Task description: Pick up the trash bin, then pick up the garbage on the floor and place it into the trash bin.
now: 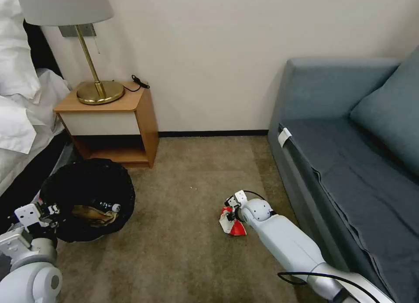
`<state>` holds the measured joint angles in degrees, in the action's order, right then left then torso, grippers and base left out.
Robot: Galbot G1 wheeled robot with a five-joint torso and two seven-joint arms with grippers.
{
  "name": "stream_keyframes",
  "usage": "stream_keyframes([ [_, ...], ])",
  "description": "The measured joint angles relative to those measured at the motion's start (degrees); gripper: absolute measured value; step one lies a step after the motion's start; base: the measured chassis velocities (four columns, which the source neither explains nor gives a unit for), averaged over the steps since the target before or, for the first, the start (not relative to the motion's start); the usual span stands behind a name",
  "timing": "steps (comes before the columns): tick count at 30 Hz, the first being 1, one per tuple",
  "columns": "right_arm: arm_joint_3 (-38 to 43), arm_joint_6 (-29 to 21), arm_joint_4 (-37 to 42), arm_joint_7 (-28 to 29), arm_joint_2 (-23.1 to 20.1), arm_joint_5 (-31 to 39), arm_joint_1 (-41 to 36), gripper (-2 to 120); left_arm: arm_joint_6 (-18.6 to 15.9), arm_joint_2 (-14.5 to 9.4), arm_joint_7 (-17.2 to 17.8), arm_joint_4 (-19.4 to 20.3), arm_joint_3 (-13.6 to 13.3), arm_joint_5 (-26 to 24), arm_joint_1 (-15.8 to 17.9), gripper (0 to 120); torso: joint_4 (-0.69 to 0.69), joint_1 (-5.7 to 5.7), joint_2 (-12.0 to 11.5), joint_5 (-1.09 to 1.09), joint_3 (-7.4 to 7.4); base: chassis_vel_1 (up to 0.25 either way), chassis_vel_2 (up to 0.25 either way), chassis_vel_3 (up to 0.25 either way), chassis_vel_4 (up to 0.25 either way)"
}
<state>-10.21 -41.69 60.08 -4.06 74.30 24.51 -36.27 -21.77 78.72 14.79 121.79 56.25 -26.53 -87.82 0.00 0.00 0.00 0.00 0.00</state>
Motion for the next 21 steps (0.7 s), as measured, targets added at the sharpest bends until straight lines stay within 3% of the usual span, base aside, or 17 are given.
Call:
stream_keyframes([
  [11, 2.2, 1.4, 10.3, -1.1, -1.7, 4.9, 1.3, 0, 0.0, 0.0, 0.0, 0.5, -0.3, 0.1, -0.2, 4, 0.00, 0.00, 0.0, 0.00, 0.00, 0.000, 0.000, 0.000, 0.000],
  [21, -2.7, 1.9, 25.8, -1.7, -3.5, 18.4, 7.8, 0, -1.6, -0.5, 0.3, 0.6, -0.7, -0.1, 1.0, 4, 0.00, 0.00, 0.0, -0.01, 0.00, 0.000, 0.000, 0.000, 0.000],
])
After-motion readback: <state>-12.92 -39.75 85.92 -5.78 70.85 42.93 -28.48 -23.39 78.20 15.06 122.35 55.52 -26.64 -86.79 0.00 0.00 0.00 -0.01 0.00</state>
